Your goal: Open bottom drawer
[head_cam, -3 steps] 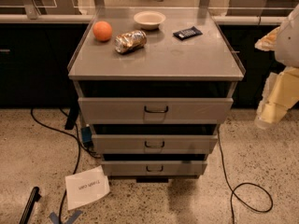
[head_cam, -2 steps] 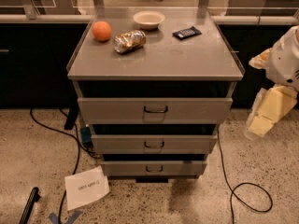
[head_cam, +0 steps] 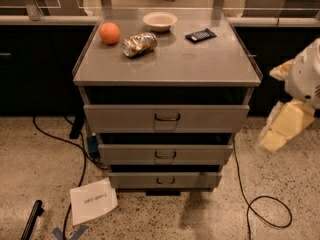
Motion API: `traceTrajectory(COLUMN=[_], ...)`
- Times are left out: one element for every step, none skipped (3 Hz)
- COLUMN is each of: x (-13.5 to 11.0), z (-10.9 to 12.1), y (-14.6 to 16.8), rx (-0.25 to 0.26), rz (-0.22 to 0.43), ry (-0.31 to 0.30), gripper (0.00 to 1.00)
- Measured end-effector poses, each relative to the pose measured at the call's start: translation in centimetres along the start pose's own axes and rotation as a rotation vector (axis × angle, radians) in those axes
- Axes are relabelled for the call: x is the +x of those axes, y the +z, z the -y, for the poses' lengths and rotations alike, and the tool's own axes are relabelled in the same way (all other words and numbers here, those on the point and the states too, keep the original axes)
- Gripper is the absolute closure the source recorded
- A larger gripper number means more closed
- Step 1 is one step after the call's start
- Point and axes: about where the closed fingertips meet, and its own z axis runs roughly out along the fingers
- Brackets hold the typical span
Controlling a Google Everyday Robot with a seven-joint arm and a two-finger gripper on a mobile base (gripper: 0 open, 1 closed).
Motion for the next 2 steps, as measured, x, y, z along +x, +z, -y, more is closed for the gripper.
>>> traceTrajectory(x=[0.7,0.6], z=[-2.8,-5.0], y=[6.7,13.8], rx=[-0.073,-0.137], rz=[0.099,0.156], ry=[0.217,0.378], gripper=[0.00,0.00])
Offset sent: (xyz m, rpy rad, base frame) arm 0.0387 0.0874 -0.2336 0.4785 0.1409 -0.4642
